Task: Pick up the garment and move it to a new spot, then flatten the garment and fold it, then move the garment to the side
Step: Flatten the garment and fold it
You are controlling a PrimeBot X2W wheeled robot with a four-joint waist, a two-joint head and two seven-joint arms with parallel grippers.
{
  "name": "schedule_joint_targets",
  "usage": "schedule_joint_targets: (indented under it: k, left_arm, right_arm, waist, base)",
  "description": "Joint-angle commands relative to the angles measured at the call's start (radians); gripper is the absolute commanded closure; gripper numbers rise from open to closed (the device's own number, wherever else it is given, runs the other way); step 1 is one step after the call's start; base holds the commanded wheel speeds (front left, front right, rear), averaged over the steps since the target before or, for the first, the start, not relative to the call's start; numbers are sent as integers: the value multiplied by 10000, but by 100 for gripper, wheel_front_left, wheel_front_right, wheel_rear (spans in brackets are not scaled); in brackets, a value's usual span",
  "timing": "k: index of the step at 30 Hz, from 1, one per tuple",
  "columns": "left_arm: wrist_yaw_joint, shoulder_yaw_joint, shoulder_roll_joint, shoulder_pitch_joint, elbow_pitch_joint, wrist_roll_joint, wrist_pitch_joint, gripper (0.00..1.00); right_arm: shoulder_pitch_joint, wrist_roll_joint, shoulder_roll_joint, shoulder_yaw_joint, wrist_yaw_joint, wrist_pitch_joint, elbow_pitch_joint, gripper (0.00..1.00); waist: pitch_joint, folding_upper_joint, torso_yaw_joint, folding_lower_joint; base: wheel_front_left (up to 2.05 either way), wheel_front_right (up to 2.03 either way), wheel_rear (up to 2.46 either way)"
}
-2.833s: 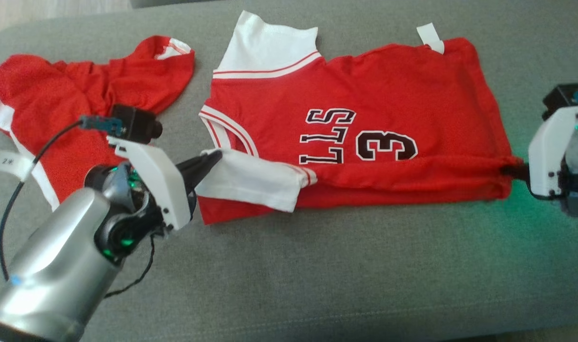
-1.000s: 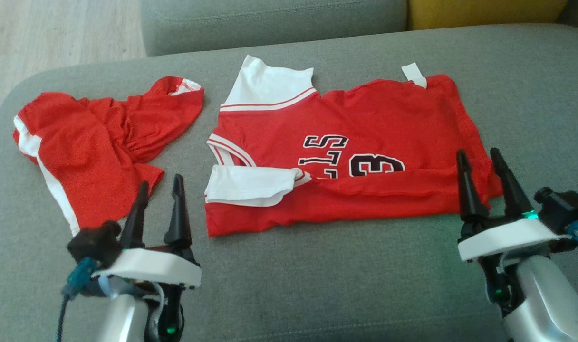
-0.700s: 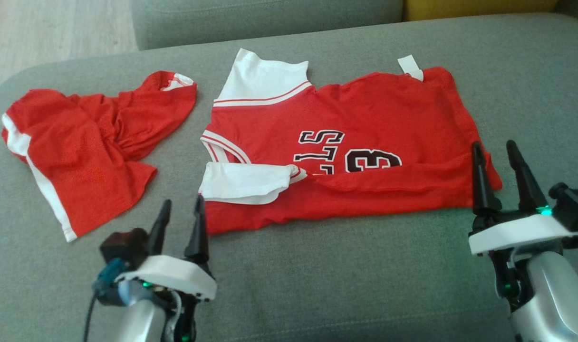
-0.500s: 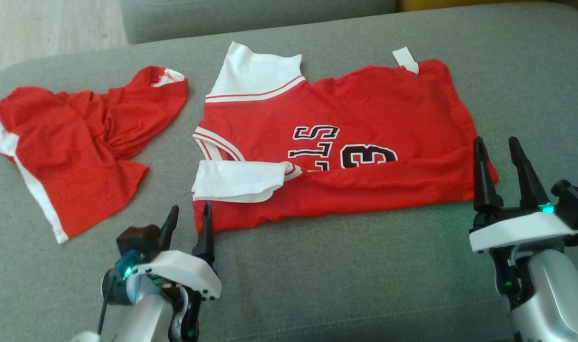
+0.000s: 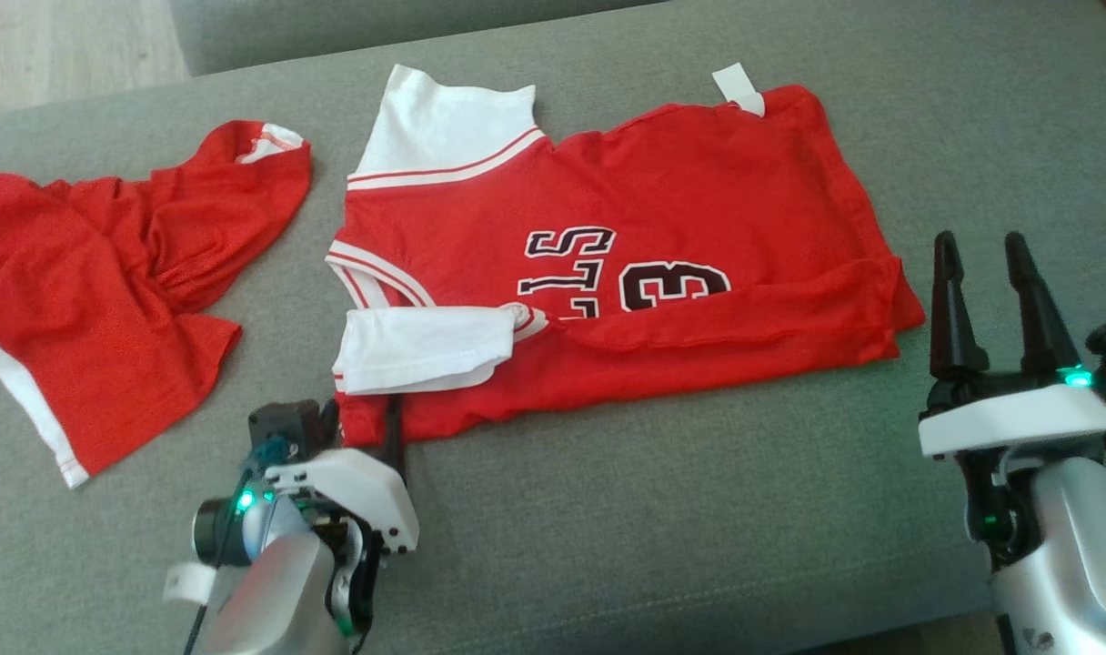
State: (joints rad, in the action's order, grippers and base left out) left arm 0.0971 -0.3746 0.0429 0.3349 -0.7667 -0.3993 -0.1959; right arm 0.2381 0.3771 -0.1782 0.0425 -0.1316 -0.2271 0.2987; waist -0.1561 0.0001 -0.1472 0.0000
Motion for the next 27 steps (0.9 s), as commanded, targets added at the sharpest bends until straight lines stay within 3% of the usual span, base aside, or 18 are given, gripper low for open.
schedule_joint_targets:
  k: [1, 4, 5, 6, 7, 15, 27]
  left_arm:
    - [65, 141, 75, 278, -163, -71, 214, 0]
    - [-15, -51, 74, 453, -570, -55, 459, 0]
    - [-46, -108, 74, 521, -654, -34, 459, 53]
    - [-46, -108, 74, 521, -654, -34, 459, 53]
    - [-74, -167, 74, 588, -708, 8, 394, 100]
    - [6, -80, 74, 900, -249, -33, -499, 100]
    - [43, -598, 74, 709, 1252, 29, -649, 100]
  right_arm:
    - [359, -94, -126, 103, 9, 36, -409, 0]
    - [392, -161, -107, -2, 9, 101, -414, 0]
    - [397, -193, -103, -42, 9, 153, -396, 0]
    - [397, -193, -103, -42, 9, 153, -396, 0]
    - [402, -223, -95, -87, 9, 234, -359, 0]
    - [456, -618, 277, -610, 9, 1298, 409, 0]
    - [1044, -1452, 753, -1408, 9, 2281, 2412, 0]
  waist:
    - [-26, -1, -47, 0]
    - [-63, -1, -76, 0]
    - [-76, -1, -71, 0]
    - [-76, -1, -71, 0]
    - [-91, -1, -58, 0]
    - [-165, -1, 322, 0]
    - [-446, -1, 891, 0]
  base:
    - [0, 0, 0]
    - [0, 0, 0]
    - [0, 0, 0]
    - [0, 0, 0]
    - [0, 0, 0]
    - [0, 0, 0]
    - [0, 0, 0]
